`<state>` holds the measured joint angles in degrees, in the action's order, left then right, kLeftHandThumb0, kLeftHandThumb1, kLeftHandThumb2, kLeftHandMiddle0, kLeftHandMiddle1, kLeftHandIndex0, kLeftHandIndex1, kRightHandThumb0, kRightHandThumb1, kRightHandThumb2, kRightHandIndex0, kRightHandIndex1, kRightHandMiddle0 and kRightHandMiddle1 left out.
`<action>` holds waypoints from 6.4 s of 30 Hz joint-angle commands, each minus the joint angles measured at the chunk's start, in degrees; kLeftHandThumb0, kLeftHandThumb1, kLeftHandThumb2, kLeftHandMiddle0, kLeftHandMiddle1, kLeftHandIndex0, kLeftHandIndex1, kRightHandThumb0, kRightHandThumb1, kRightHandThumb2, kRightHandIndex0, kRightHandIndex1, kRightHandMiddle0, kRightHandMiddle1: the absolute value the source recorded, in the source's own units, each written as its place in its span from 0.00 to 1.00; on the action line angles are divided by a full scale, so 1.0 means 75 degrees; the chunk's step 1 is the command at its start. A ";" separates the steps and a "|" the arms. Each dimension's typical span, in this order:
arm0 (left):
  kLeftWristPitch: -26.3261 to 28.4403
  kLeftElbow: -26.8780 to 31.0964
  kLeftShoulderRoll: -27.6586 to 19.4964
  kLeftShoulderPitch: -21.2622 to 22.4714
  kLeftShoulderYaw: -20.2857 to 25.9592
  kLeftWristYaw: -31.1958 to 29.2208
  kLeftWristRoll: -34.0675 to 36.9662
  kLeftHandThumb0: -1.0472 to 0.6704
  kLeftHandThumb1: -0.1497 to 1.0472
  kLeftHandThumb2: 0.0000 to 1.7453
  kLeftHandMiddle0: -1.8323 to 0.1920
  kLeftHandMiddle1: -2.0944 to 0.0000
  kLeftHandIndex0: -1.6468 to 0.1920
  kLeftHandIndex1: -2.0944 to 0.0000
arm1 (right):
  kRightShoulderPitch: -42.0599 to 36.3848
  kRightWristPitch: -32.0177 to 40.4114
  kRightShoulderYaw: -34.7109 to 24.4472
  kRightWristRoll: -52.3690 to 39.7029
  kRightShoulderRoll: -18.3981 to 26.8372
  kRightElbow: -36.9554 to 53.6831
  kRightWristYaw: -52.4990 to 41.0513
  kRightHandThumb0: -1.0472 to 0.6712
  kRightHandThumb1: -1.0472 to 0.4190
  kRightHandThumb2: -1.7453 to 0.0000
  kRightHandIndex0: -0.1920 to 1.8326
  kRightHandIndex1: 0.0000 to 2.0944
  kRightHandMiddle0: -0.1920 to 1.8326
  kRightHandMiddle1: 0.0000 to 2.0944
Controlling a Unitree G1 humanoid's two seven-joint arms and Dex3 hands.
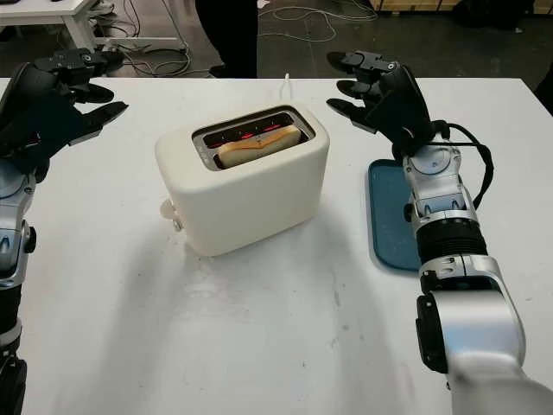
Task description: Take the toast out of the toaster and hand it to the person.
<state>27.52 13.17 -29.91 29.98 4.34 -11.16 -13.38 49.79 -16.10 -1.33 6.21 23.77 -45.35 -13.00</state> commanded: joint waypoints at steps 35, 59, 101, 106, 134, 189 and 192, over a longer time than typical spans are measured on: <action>-0.0079 -0.0068 -0.0002 -0.0045 0.0131 -0.0010 -0.0013 0.42 0.89 0.11 0.72 0.64 0.56 0.99 | 0.0014 -0.0110 -0.0039 -0.0049 0.0010 0.0074 0.0003 0.44 0.09 0.94 0.42 0.00 0.40 0.00; 0.0070 0.0041 0.0020 -0.0089 0.0153 -0.0007 -0.0007 0.42 0.89 0.11 0.72 0.66 0.56 0.99 | -0.0010 -0.0139 -0.0072 -0.0103 -0.0024 0.0012 -0.0005 0.44 0.09 0.94 0.43 0.00 0.41 0.00; -0.0272 -0.0237 0.0031 0.0007 0.0136 -0.0060 0.0016 0.43 0.89 0.10 0.72 0.62 0.55 0.99 | -0.0024 -0.0136 -0.0004 -0.0014 0.0017 0.0070 0.0000 0.42 0.09 0.94 0.43 0.00 0.41 0.00; -0.0268 -0.0195 0.0078 -0.0031 0.0178 -0.0042 0.0072 0.43 0.89 0.10 0.72 0.63 0.55 0.99 | -0.0016 -0.0136 -0.0013 -0.0033 0.0011 0.0057 -0.0017 0.42 0.09 0.94 0.43 0.00 0.41 0.00; -0.0214 -0.0155 0.0047 -0.0049 0.0165 -0.0061 -0.0001 0.43 0.89 0.10 0.71 0.64 0.55 0.99 | -0.0061 -0.0014 -0.0022 -0.0048 -0.0003 0.0187 -0.0020 0.42 0.09 0.94 0.43 0.00 0.41 0.00; -0.0237 -0.0159 0.0092 -0.0121 0.0212 -0.0020 -0.0033 0.40 0.89 0.10 0.71 0.66 0.55 0.99 | -0.0078 -0.0027 -0.0036 -0.0110 -0.0044 0.0196 -0.0067 0.44 0.09 0.93 0.43 0.00 0.41 0.00; -0.0273 -0.0169 0.0085 -0.0126 0.0209 -0.0023 -0.0034 0.41 0.89 0.11 0.71 0.66 0.55 0.99 | -0.0082 -0.0003 -0.0037 -0.0111 -0.0043 0.0204 -0.0070 0.44 0.09 0.93 0.43 0.00 0.41 0.00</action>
<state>25.99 11.91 -28.92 29.52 5.57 -11.53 -13.61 49.77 -16.35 -1.25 6.20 23.77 -44.68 -13.19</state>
